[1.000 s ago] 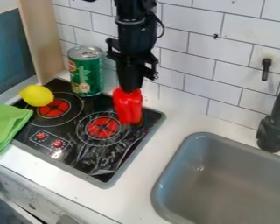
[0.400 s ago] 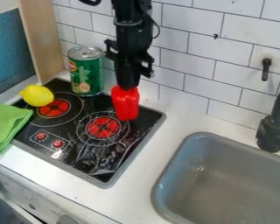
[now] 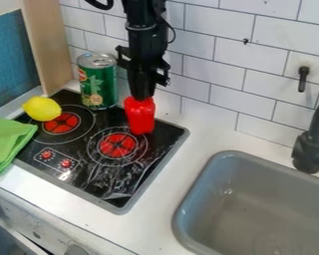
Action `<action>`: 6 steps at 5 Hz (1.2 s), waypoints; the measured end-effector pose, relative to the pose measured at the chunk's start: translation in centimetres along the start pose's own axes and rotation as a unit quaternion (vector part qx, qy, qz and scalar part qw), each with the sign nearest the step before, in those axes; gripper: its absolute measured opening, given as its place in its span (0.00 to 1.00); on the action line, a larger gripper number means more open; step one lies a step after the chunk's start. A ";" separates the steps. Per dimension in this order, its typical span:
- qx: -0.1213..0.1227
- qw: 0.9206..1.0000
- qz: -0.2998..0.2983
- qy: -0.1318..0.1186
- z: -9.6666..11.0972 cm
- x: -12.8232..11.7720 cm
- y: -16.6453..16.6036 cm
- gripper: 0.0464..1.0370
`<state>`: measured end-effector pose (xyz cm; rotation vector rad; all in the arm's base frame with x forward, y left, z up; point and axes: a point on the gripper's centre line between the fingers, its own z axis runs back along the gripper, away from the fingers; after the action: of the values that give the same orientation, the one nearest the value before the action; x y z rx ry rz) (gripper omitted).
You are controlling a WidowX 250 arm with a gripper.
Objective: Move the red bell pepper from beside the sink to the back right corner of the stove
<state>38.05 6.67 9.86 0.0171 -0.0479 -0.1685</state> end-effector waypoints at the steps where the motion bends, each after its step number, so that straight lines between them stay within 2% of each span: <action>1: -0.002 1.000 0.004 0.005 -0.4 0.3 0.1 0.06; 2: -0.009 1.000 -0.001 0.004 -0.4 0.4 -0.1 0.11; 3: -0.016 1.000 0.001 0.003 -0.5 0.5 -0.3 0.30; 4: -0.012 1.000 0.006 0.009 -0.6 0.1 -0.3 0.59; 5: -0.022 1.000 0.003 0.004 0.0 -0.2 -0.7 0.89; 6: -0.034 0.999 -0.013 -0.010 1.6 -0.9 -1.5 0.98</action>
<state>36.85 5.33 11.42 -0.0513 -0.0626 -0.1960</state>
